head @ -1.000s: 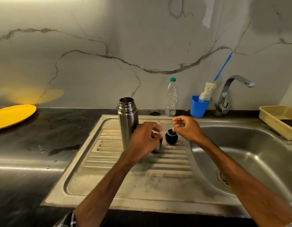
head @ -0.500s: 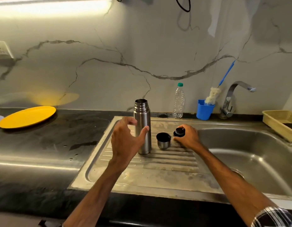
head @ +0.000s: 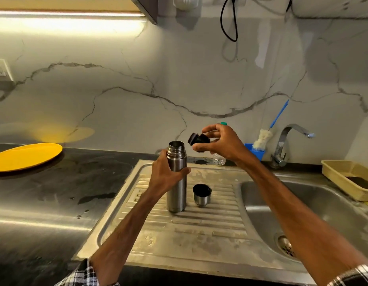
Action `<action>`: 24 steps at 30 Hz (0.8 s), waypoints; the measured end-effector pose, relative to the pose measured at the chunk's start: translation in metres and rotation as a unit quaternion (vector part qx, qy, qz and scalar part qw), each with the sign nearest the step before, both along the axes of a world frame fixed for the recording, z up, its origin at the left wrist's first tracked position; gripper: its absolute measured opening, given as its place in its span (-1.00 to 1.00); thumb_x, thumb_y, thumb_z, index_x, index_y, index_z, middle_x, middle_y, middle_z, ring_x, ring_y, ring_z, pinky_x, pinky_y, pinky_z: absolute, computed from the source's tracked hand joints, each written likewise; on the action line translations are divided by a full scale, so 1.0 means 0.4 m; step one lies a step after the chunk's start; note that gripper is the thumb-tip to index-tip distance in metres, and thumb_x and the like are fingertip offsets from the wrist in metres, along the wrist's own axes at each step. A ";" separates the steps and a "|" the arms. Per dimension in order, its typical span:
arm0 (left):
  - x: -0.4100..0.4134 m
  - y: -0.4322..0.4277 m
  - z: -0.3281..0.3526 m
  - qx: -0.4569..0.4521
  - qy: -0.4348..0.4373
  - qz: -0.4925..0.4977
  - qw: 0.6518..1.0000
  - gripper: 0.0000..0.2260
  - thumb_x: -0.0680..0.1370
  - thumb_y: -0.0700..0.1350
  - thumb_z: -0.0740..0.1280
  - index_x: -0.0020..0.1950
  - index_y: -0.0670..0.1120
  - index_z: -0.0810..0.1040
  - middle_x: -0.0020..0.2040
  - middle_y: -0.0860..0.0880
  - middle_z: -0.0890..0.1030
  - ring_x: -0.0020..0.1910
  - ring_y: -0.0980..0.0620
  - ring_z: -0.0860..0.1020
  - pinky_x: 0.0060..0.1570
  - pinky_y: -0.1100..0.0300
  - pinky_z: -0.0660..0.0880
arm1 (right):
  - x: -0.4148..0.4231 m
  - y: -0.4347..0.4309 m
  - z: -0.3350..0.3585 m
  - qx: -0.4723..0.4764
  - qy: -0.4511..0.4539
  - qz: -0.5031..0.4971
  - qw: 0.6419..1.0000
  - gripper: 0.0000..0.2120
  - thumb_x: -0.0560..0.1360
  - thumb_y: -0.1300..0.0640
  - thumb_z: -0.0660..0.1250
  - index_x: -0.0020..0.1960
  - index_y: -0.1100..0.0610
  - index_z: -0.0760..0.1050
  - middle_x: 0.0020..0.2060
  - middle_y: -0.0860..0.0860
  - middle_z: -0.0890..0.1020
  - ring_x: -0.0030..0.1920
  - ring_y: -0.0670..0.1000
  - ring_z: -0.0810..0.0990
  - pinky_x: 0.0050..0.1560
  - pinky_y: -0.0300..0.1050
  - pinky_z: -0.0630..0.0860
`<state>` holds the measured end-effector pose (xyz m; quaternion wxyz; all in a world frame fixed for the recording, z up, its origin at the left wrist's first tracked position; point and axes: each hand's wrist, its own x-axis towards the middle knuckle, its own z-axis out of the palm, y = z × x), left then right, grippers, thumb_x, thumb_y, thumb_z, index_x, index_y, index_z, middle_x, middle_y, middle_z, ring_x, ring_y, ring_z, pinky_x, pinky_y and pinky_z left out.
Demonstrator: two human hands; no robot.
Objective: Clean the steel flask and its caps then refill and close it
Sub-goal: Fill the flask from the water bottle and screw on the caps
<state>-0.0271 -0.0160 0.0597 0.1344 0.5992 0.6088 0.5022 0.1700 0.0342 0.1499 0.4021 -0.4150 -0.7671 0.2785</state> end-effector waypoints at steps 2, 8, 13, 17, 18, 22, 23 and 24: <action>-0.004 0.000 -0.001 0.000 -0.004 -0.009 1.000 -0.34 0.35 0.02 0.64 0.33 -0.07 0.42 0.11 0.04 0.55 0.04 0.07 0.54 -0.08 0.32 0.43 | -0.028 -0.002 0.047 0.019 -0.033 0.041 0.998 -0.50 0.33 -0.04 0.61 0.21 0.05 0.55 0.07 -0.04 0.66 0.10 -0.05 0.62 -0.01 -0.11 0.62; -0.009 0.001 -0.001 -0.011 -0.007 -0.034 0.999 -0.30 0.38 0.02 0.62 0.41 -0.05 0.38 0.21 -0.01 0.58 0.08 0.09 0.53 -0.04 0.33 0.42 | -0.129 0.013 0.139 0.062 -0.178 0.098 0.977 -0.54 0.42 0.08 0.55 0.29 0.10 0.56 0.12 0.01 0.64 0.09 -0.02 0.59 0.01 -0.21 0.54; -0.012 -0.002 -0.001 -0.010 -0.017 -0.042 0.999 -0.30 0.39 0.01 0.61 0.43 -0.04 0.36 0.29 -0.05 0.58 0.11 0.10 0.52 0.08 0.23 0.47 | -0.190 0.028 0.162 0.032 -0.258 0.118 0.958 -0.53 0.38 0.14 0.58 0.26 0.12 0.57 0.11 0.08 0.65 0.11 0.04 0.61 0.06 -0.09 0.61; -0.013 0.000 -0.011 -0.015 -0.018 -0.039 0.999 -0.28 0.39 0.03 0.61 0.44 -0.02 0.35 0.30 -0.05 0.57 0.22 0.00 0.57 0.17 0.13 0.53 | -0.200 0.016 0.156 0.042 -0.325 0.098 0.940 -0.57 0.35 0.04 0.60 0.18 0.10 0.63 0.06 0.04 0.66 0.06 0.01 0.62 0.02 -0.08 0.63; -0.009 0.000 -0.011 -0.013 -0.016 -0.038 0.999 -0.27 0.39 0.04 0.61 0.45 -0.01 0.34 0.32 -0.06 0.57 0.26 -0.03 0.56 0.20 0.09 0.54 | -0.203 0.012 0.144 0.045 -0.341 0.078 0.936 -0.57 0.35 -0.02 0.60 0.14 0.11 0.64 0.03 0.04 0.66 0.03 0.00 0.62 -0.01 -0.09 0.63; -0.004 -0.002 -0.006 -0.009 -0.014 -0.025 1.000 -0.19 0.41 0.01 0.60 0.53 0.00 0.26 0.37 -0.09 0.54 0.31 -0.09 0.53 0.27 0.01 0.51 | -0.217 -0.002 0.107 0.140 -0.419 -0.046 0.896 -0.42 0.34 -0.40 0.43 -0.03 0.12 0.55 -0.20 0.00 0.60 -0.15 -0.01 0.59 -0.14 -0.09 0.57; -0.005 -0.002 -0.006 -0.010 -0.015 -0.024 1.000 -0.20 0.40 0.02 0.60 0.53 -0.01 0.26 0.36 -0.08 0.54 0.29 -0.08 0.54 0.25 0.03 0.52 | -0.219 -0.002 0.106 0.143 -0.428 -0.038 0.892 -0.42 0.37 -0.40 0.41 0.00 0.13 0.53 -0.19 0.00 0.59 -0.13 0.01 0.58 -0.11 -0.07 0.56; -0.006 -0.002 -0.006 -0.011 -0.016 -0.026 0.999 -0.21 0.40 0.02 0.61 0.52 -0.01 0.27 0.34 -0.07 0.55 0.28 -0.06 0.55 0.23 0.05 0.52 | -0.219 -0.004 0.111 0.125 -0.426 -0.007 0.896 -0.45 0.40 -0.33 0.43 0.07 0.14 0.55 -0.12 0.02 0.61 -0.06 0.02 0.59 -0.04 -0.06 0.59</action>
